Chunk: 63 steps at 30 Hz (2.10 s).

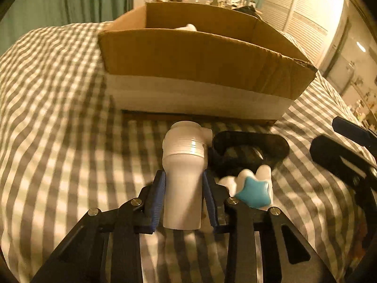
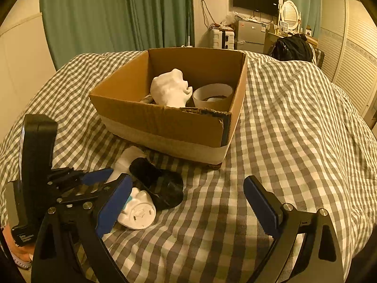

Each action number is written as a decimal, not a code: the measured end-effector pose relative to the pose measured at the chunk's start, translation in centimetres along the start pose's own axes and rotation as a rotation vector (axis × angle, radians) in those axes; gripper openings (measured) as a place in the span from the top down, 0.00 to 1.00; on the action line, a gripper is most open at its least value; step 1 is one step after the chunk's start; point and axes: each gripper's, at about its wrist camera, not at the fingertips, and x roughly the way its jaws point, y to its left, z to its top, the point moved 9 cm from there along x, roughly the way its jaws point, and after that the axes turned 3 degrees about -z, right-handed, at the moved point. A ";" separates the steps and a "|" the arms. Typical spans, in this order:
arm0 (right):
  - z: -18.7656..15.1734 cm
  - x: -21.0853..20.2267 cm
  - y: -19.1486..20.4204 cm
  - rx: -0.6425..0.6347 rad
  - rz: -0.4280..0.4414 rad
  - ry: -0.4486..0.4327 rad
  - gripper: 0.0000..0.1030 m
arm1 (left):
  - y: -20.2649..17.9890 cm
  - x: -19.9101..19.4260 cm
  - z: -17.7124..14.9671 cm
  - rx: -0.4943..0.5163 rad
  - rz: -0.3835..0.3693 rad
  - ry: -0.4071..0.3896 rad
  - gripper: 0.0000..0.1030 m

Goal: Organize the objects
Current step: 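Move both tools back toward the remaining items beside the box, then grasp the white bottle with the left gripper while the right grasps the star toy, then carry bottle and star toy over the box and release both inside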

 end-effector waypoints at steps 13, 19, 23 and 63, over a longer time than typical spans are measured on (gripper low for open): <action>-2.0 0.5 3.2 -0.053 0.049 0.070 0.07 | 3.2 -7.6 -2.2 -0.030 0.222 -0.106 0.69; -4.4 3.2 6.9 -0.105 0.108 0.191 0.19 | 4.1 -7.3 -2.4 -0.031 0.240 -0.091 0.69; -5.4 4.7 7.9 -0.146 0.091 0.234 0.35 | 4.4 -6.0 -2.4 -0.038 0.218 -0.060 0.69; 4.9 -6.8 4.2 -0.106 0.063 -0.126 0.41 | 1.8 -13.5 6.6 0.032 0.182 -0.248 0.69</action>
